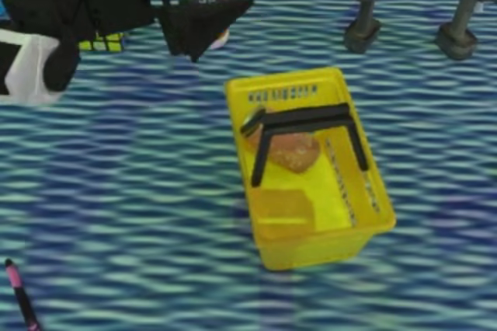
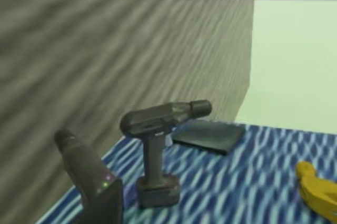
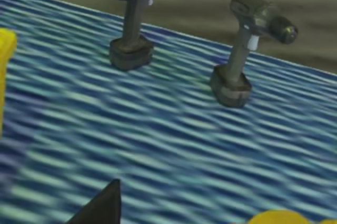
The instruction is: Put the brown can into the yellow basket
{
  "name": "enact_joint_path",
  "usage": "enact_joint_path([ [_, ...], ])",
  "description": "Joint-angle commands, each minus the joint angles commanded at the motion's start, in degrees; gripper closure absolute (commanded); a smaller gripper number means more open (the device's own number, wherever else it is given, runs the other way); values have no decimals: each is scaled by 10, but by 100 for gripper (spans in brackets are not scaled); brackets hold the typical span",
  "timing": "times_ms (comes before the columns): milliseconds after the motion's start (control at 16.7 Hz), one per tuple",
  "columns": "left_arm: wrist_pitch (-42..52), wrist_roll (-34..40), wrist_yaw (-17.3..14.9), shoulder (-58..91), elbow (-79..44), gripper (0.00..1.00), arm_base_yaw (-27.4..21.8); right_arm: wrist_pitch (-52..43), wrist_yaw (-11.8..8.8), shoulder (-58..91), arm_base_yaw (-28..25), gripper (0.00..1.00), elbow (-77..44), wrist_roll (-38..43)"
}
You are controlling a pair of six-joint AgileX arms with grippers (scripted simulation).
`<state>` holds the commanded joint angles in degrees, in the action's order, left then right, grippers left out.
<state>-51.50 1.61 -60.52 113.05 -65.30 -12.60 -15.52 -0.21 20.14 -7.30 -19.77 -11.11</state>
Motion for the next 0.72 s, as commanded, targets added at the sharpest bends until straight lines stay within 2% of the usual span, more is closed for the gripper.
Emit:
enact_joint_path([
  [240, 96, 31, 121, -221, 98, 0, 39, -149, 1, 221, -64, 0, -212, -103],
  [720, 344, 43, 393, -736, 396, 0, 106, -476, 0, 732, -203, 0, -688, -326],
])
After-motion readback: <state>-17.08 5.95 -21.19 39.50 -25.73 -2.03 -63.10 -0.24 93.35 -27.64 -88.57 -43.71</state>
